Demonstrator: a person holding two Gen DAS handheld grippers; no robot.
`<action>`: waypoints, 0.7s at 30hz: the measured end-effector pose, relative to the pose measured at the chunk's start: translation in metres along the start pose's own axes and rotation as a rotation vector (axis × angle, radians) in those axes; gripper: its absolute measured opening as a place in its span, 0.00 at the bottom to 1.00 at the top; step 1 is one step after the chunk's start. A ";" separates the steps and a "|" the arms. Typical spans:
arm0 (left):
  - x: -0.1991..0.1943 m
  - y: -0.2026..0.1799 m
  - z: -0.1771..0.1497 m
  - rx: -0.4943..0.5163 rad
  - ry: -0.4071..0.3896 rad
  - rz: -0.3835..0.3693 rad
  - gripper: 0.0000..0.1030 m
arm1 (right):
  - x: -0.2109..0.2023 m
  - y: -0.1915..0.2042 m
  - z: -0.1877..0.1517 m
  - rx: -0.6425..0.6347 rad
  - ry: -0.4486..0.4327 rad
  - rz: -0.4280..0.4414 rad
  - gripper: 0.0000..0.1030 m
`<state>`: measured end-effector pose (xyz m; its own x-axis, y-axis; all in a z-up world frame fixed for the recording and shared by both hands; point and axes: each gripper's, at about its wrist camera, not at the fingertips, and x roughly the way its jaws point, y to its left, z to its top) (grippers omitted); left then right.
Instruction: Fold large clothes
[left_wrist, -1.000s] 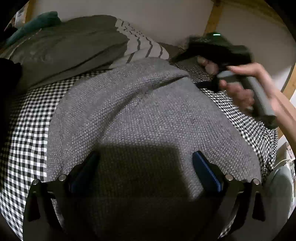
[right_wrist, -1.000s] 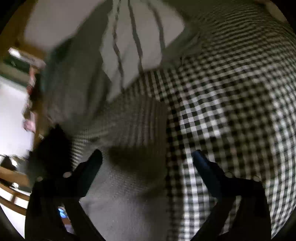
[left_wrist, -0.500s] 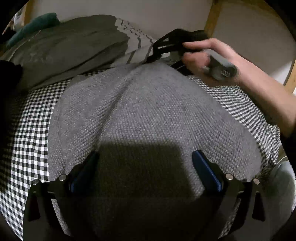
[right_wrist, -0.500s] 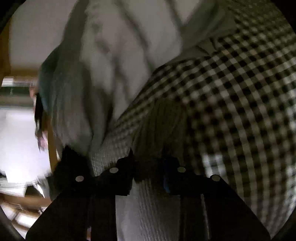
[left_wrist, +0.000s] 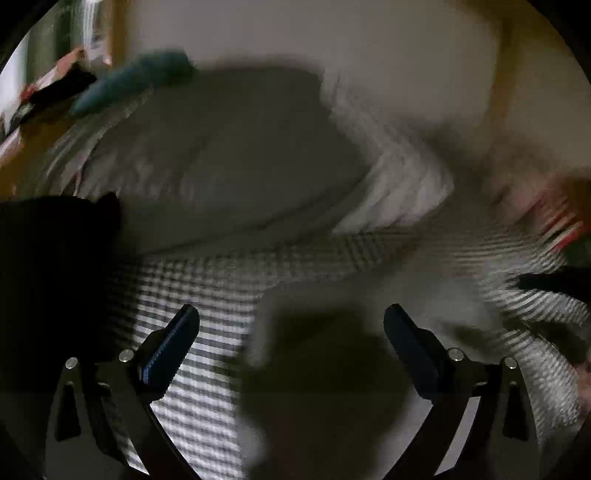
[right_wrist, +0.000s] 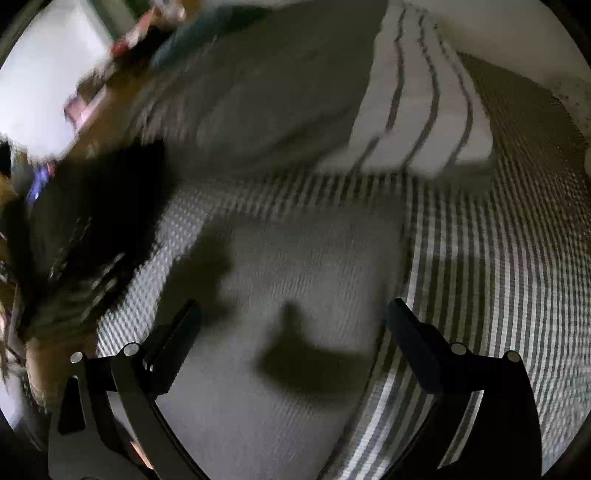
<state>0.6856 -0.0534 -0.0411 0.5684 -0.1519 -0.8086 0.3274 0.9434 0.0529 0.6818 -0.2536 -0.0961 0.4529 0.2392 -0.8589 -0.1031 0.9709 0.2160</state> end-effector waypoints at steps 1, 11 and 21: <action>0.021 0.000 0.002 0.012 0.058 0.005 0.95 | 0.003 0.003 -0.013 -0.024 0.021 -0.043 0.96; 0.084 0.054 -0.011 -0.288 0.177 -0.421 0.24 | 0.011 -0.042 -0.082 0.165 -0.037 0.244 0.64; 0.106 0.073 0.009 -0.343 0.215 -0.446 0.21 | 0.010 -0.074 -0.089 0.235 -0.147 0.286 0.52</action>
<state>0.7760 -0.0033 -0.1174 0.2552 -0.5259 -0.8114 0.2169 0.8489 -0.4820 0.6156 -0.3227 -0.1620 0.5594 0.4792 -0.6763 -0.0457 0.8325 0.5521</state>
